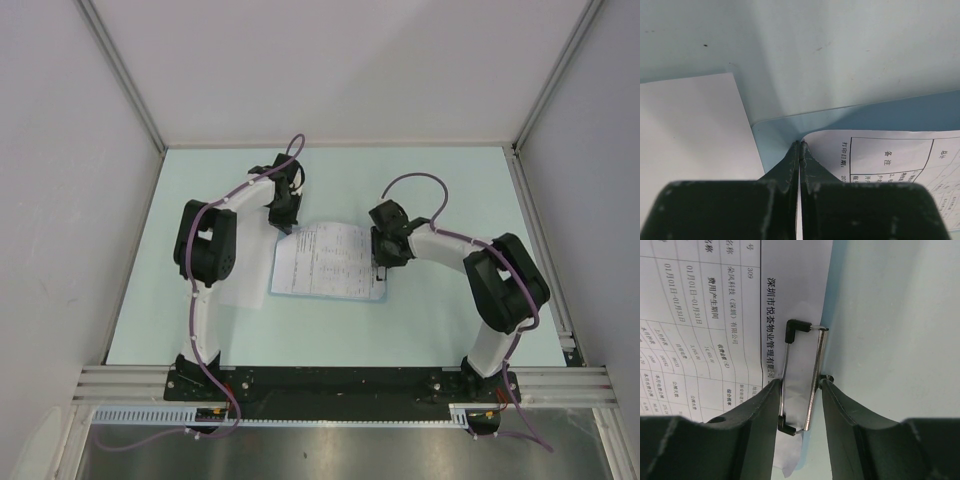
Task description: Put the files into the folder
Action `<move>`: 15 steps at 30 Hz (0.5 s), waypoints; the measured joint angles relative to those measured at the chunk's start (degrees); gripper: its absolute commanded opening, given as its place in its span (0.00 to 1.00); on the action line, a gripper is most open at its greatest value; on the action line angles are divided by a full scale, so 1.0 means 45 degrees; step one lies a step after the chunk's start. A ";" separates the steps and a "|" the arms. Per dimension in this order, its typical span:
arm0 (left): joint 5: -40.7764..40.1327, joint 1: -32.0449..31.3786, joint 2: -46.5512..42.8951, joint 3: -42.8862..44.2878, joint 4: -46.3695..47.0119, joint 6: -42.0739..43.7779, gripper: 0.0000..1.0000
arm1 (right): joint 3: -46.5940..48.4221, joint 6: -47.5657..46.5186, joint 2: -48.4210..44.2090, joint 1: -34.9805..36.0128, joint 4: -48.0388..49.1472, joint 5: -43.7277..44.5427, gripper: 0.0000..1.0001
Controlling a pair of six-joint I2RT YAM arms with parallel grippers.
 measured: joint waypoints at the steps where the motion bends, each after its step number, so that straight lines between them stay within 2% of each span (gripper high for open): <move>1: 0.0000 0.0000 0.0000 0.0000 0.0005 0.0000 0.00 | 0.0092 0.0005 0.0044 0.0015 -0.0078 0.0024 0.43; 3: 0.0000 0.0000 0.0000 0.0000 0.0005 0.0000 0.00 | 0.0228 0.0010 0.0146 0.0063 -0.0092 0.0097 0.41; 7: 0.0000 0.0000 0.0000 0.0000 0.0005 0.0000 0.00 | 0.0408 0.0034 0.0335 0.0117 -0.0291 0.0384 0.29; 14: -0.0053 -0.0005 0.0000 0.0000 0.0000 0.0005 0.00 | 0.0661 0.0330 0.0515 0.0189 -0.0622 0.0602 0.30; 15: -0.0078 -0.0005 0.0000 0.0000 0.0000 0.0005 0.00 | 0.0685 0.0335 0.0549 0.0199 -0.0651 0.0627 0.23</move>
